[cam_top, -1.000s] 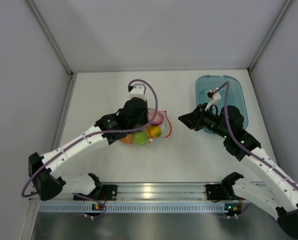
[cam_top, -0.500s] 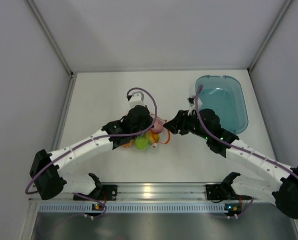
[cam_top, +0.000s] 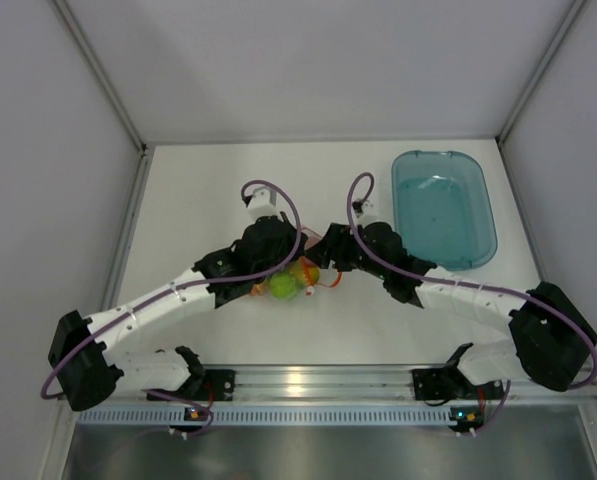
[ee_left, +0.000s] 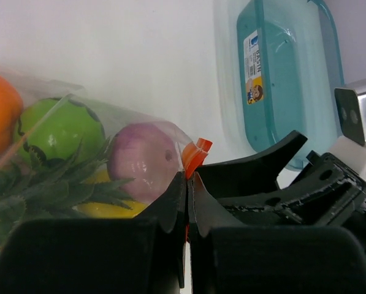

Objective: Open the zip-top bag and remove the fake food

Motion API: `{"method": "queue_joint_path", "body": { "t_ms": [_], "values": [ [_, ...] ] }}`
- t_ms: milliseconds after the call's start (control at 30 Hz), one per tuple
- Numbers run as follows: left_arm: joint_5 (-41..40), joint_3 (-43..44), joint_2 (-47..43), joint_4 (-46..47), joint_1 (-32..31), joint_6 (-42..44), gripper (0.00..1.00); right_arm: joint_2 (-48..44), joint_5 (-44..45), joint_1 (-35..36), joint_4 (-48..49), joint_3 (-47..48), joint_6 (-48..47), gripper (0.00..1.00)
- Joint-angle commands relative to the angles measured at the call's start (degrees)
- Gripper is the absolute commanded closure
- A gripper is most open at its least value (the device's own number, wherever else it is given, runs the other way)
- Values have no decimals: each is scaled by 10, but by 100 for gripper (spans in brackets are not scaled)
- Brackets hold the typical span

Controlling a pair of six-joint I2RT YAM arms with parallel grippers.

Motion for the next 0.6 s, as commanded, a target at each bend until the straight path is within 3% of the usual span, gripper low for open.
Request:
{"method": "queue_joint_path", "body": {
  "t_ms": [0,233,367,567],
  "values": [
    [26,-4,-18,67,-1,-28,100,16,56,15,61,0,53,30],
    [10,-19,-35,88,-22,-48,100,30,152,18,62,-30,147,27],
    [10,-28,-40,103,-33,-59,100,53,151,19,40,-17,153,23],
    [42,-36,-41,135,-39,-65,100,71,137,19,96,-35,165,15]
  ]
}}
